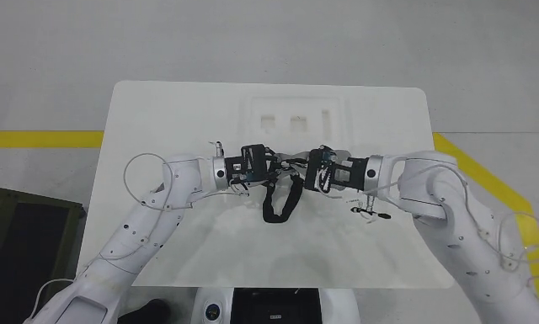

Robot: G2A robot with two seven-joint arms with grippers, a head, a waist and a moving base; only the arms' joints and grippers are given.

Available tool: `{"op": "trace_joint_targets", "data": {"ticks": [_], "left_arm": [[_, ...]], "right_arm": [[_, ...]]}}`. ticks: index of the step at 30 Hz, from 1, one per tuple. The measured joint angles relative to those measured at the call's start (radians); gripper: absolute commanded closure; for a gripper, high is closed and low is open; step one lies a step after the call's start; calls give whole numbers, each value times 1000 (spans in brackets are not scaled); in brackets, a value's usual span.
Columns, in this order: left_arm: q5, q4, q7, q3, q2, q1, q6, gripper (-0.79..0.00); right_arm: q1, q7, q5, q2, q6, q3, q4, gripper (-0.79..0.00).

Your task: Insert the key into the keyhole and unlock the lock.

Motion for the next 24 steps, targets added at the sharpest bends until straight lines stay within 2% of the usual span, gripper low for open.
{"op": "trace_joint_targets", "data": {"ticks": [9, 24], "left_arm": [[-4, -10, -8, -1, 1, 11, 25, 0], [-2, -38, -41, -10, 3, 27, 73, 0]], "right_arm": [[-21, 146, 114, 1, 164, 6, -46, 0], [-50, 218, 171, -2, 329, -1, -81, 0]]}}
